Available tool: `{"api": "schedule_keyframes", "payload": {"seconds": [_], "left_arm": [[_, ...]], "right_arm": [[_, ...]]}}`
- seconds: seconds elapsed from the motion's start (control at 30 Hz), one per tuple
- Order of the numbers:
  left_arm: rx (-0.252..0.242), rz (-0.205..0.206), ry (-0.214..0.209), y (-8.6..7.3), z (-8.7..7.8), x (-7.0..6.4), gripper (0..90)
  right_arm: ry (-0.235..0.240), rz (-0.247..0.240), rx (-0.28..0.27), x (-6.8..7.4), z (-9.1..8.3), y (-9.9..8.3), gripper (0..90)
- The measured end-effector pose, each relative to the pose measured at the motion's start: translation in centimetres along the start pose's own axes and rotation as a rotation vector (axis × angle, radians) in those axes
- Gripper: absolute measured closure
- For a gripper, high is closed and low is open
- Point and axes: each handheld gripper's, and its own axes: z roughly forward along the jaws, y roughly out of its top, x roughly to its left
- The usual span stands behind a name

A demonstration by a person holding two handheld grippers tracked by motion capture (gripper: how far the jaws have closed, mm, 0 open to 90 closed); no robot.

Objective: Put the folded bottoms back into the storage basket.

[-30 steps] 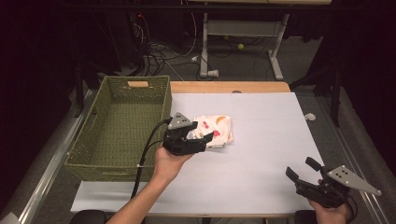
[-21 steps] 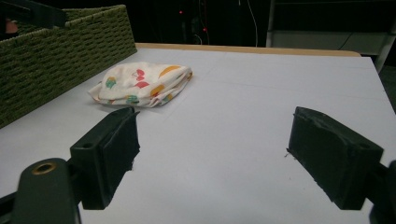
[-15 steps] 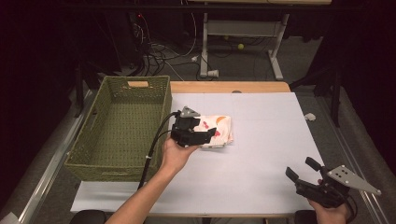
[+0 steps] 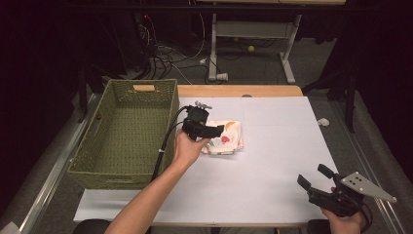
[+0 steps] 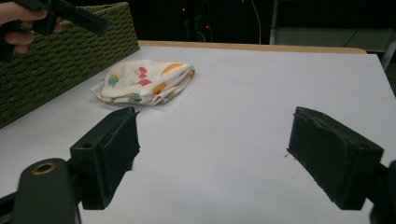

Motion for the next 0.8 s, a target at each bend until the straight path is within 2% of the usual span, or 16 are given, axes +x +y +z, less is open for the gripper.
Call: {"api": "schedule_keyframes", "payload": {"seconds": [0.1,0.47,0.63,0.8], "left_arm": [[0.028,-0.005,0.021,0.5,0.9,0.5,27.1],[0.115,-0.127,0.031,1.1,3.9,2.6,27.1],[0.140,-0.136,0.058,1.2,4.7,3.1,27.1],[0.162,-0.169,0.064,0.7,5.6,3.9,27.1]], "right_arm": [[0.002,0.001,0.003,0.0,0.0,0.0,16.7],[0.004,0.009,0.006,-0.1,0.0,0.0,16.5],[0.004,0.009,0.005,-0.1,0.0,0.0,16.5],[0.006,0.008,0.007,-0.1,0.0,0.0,16.5]]}}
